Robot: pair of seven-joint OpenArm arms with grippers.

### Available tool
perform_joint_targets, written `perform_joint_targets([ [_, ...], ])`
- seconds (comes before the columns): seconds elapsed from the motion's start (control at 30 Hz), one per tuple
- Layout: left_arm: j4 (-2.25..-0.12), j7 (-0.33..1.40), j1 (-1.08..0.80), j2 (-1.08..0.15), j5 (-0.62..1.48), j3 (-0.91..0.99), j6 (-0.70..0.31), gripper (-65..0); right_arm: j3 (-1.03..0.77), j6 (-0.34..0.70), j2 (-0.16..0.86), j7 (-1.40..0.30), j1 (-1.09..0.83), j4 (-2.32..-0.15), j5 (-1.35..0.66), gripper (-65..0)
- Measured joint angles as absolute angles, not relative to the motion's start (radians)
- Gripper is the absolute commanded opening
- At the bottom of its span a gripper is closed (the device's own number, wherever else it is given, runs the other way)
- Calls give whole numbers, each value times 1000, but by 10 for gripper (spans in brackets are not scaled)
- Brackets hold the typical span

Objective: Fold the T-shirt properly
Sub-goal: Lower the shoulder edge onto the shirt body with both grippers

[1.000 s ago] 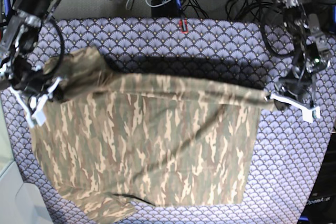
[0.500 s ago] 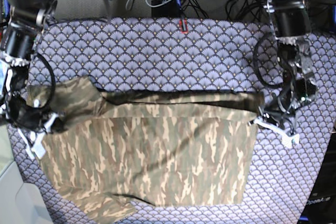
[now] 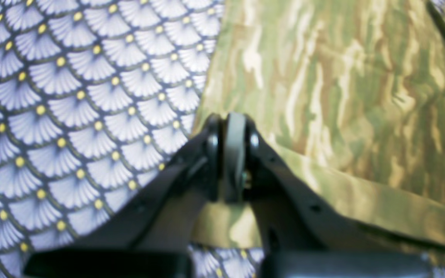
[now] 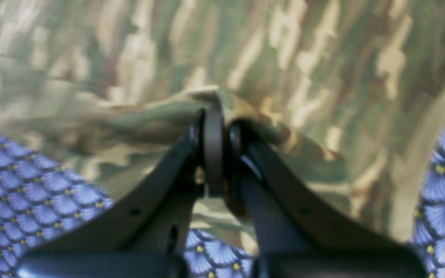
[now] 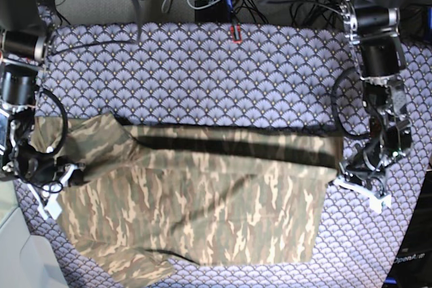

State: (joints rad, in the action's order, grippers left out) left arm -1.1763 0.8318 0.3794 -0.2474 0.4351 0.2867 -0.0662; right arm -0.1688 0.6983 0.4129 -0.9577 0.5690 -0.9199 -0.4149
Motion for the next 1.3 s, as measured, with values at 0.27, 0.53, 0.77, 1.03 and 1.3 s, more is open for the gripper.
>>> perform_joint_targets([
  [0.27, -1059, 696, 413, -237, 358, 130, -73, -644, -169, 699, 412, -867, 657, -792, -299, -650],
  [0.53, -1059, 667, 417, -246, 355, 134, -64, -642, -169, 698, 413, -844, 684, -738, -299, -615],
  [0.77, -1058, 665, 450, -250, 349, 134, -72, -641, -169, 699, 399, -822, 678, -733, -295, -598],
  [1.03, -1061, 676, 453, -252, 349, 133, -72, -539, -169, 699, 402, -823, 678, -733, -294, -473],
  [1.3, -1121, 682, 412, -280, 347, 134, -70, -155, -173, 698, 435, -828, 682, -735, -295, -287],
])
